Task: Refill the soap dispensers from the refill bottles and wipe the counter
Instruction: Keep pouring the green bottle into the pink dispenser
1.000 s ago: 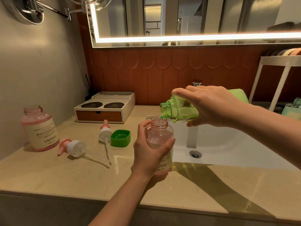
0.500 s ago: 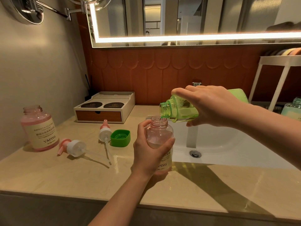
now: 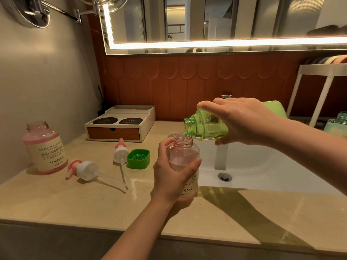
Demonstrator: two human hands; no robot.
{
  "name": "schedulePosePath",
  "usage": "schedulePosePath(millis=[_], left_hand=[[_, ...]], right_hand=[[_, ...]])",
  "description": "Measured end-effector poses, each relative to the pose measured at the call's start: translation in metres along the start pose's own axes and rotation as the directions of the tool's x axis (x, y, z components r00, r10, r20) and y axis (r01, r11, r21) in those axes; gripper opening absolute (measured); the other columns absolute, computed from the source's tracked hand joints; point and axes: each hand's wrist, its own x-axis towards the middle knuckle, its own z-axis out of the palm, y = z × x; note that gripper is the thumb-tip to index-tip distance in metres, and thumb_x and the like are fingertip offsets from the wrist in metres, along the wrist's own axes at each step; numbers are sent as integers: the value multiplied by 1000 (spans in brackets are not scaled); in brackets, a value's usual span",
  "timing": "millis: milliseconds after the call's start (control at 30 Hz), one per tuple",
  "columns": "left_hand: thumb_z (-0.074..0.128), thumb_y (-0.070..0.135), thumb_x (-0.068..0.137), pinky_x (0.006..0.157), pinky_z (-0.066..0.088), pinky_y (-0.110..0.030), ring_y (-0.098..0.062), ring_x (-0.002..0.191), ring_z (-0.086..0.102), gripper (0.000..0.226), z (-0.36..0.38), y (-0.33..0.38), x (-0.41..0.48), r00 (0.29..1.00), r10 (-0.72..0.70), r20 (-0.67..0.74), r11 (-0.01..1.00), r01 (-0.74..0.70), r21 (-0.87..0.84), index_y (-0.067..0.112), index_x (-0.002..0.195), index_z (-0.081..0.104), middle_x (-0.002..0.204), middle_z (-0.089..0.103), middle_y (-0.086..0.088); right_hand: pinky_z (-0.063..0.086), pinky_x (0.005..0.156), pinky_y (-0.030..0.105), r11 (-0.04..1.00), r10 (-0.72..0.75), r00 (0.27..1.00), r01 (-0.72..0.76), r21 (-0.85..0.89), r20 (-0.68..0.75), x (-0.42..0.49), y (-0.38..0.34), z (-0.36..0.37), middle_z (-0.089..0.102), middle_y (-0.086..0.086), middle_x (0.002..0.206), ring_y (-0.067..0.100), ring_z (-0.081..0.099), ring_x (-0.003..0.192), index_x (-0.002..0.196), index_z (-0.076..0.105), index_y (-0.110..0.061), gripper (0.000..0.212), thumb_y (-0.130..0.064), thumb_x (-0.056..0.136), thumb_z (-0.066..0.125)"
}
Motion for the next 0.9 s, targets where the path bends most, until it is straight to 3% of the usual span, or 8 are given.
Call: schedulePosePath(millis=[200,633,767,900], left_hand=[[83,44,56,71,42,-1,18,94,51,66,-1,0,0,1000,-10,15,1000,9,23,39,107,42,107,53,21],[74,42,55,71,42,0,21,92,50,61,0,2,-1,1000,-19,19,1000,19,8,39,106,41,106,51,24],[78,33,60,71,42,0,21,93,49,60,0,1,-1,1000,-18,22,1000,18,18,40,107,40,106,50,24],[77,35,59,71,41,1,22,92,49,60,0,1,-1,1000,-20,15,1000,20,21,40,106,40,106,51,24]], right_hand=[[48,65,26,1000,0,1000,0,-18,11,0,0,-1,54,-4,121,17,56,100,143,17,-30,94,-52,70,71],[45,60,24,999,-2,1000,3,-35,30,1,-1,-3,56,-3,118,16,57,97,144,18,-30,96,-57,67,70],[46,61,24,999,1,1000,0,-40,30,1,0,-4,56,-4,119,17,57,98,144,16,-31,98,-60,67,69],[40,57,23,999,0,999,2,-46,41,2,0,-4,56,-4,117,16,57,96,144,17,-31,99,-60,65,69]])
